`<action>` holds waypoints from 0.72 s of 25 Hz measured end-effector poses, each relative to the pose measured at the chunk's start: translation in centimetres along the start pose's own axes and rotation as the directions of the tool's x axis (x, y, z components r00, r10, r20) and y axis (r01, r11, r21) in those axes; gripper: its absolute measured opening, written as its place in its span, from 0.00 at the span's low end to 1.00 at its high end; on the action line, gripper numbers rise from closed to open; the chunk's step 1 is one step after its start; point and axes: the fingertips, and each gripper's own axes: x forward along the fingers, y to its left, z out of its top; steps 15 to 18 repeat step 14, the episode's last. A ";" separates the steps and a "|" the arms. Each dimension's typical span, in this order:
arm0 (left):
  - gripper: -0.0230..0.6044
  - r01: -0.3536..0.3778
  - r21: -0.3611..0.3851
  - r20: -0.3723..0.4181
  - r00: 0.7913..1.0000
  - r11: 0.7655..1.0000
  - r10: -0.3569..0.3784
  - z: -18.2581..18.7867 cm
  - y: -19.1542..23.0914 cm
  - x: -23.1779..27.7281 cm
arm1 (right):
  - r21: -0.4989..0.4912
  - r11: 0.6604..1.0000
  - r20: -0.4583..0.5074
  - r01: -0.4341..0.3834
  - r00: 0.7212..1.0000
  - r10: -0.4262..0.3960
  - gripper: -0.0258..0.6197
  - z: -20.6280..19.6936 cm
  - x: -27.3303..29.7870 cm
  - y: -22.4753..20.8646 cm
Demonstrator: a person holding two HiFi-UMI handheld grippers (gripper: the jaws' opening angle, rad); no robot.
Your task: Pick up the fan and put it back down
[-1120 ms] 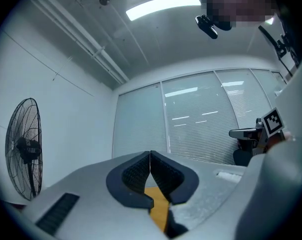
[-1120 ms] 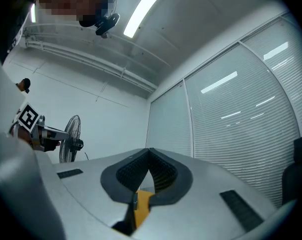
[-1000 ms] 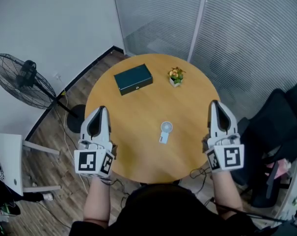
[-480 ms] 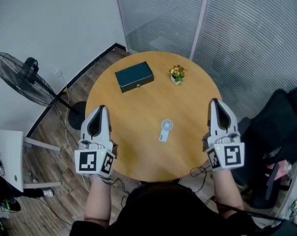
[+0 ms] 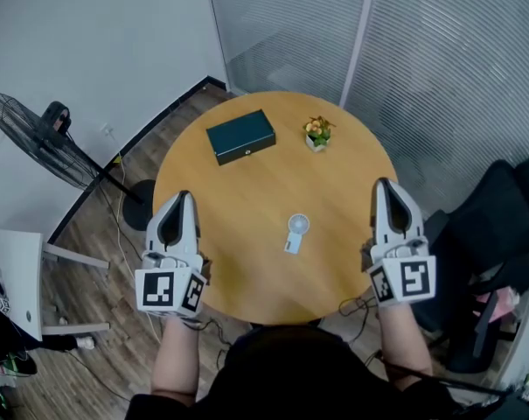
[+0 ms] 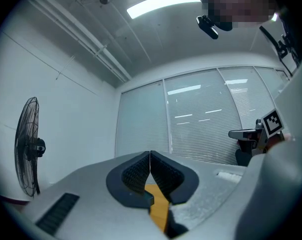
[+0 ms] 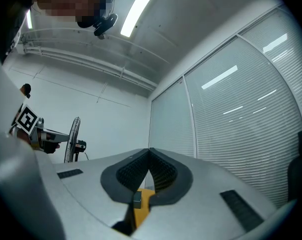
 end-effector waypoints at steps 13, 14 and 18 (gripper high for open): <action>0.05 0.016 -0.017 0.000 1.000 1.000 -0.016 -0.5 1.4 0.0 | -0.008 1.000 -0.003 0.009 1.000 -0.009 0.04 0.0 0.3 1.6; 0.05 0.018 -0.018 0.000 1.000 1.000 -0.018 -0.5 1.5 0.0 | -0.009 1.000 -0.003 0.010 1.000 -0.010 0.04 0.0 0.3 1.7; 0.05 0.018 -0.018 0.000 1.000 1.000 -0.018 -0.5 1.5 0.0 | -0.009 1.000 -0.003 0.010 1.000 -0.010 0.04 0.0 0.3 1.7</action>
